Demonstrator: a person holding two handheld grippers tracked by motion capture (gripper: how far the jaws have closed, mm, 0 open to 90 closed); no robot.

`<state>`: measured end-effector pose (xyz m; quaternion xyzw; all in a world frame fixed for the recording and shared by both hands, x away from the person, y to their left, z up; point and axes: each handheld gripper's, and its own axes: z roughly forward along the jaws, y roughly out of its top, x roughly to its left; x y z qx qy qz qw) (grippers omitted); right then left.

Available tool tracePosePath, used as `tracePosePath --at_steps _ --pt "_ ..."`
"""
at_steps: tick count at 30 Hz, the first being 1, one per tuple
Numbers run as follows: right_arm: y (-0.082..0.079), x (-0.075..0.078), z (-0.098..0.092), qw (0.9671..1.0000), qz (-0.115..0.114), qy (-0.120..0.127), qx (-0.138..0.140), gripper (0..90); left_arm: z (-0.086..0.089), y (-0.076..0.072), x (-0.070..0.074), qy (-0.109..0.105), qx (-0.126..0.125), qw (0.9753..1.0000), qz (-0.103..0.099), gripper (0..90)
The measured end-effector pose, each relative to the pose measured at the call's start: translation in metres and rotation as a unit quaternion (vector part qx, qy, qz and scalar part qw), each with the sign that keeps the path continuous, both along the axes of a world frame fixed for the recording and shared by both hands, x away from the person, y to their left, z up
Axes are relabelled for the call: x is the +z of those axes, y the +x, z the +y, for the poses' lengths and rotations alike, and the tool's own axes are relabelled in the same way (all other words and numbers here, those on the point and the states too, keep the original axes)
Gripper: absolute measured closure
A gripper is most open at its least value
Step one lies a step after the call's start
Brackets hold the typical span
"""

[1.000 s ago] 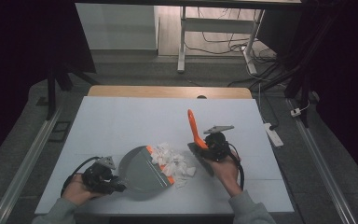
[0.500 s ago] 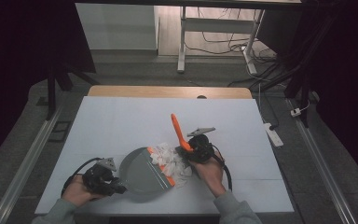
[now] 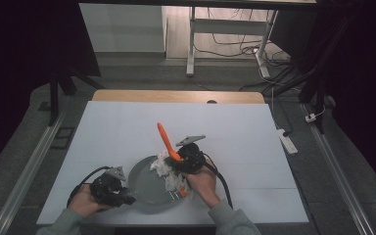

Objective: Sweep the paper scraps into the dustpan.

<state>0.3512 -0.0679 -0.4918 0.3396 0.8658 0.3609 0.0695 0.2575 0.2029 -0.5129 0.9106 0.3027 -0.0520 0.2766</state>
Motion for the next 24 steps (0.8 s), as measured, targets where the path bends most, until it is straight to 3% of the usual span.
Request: tracePosePath --at_steps 1,4,5,10,14,18,24 --pt "-0.004 0.001 0.005 0.9999 0.001 0.005 0.013 70.7 0.0 0.0 0.0 0.0 0.001 1.0 0.0 61.9" --pt "-0.006 0.003 0.006 0.9997 0.0 0.011 0.02 70.7 0.0 0.0 0.0 0.0 0.001 1.0 0.001 61.8" --pt "-0.006 0.008 0.003 0.9995 0.0 0.024 0.02 70.7 0.0 0.0 0.0 0.0 0.001 1.0 0.001 61.8" --pt "0.0 0.025 -0.01 0.999 -0.016 0.041 0.001 70.7 0.0 0.0 0.0 -0.002 0.003 1.0 0.001 61.9" --pt "0.017 0.04 -0.023 0.9983 -0.038 0.039 -0.018 70.7 0.001 0.0 -0.001 -0.003 0.005 1.0 0.0 61.8" --pt "0.033 0.038 -0.023 0.9984 -0.045 0.03 -0.018 70.7 0.001 0.0 0.0 -0.004 0.007 1.0 -0.001 61.9" --pt "0.066 0.019 -0.014 0.9988 -0.048 -0.001 -0.001 70.7 0.001 0.001 -0.001 -0.006 0.007 1.0 0.0 61.8"
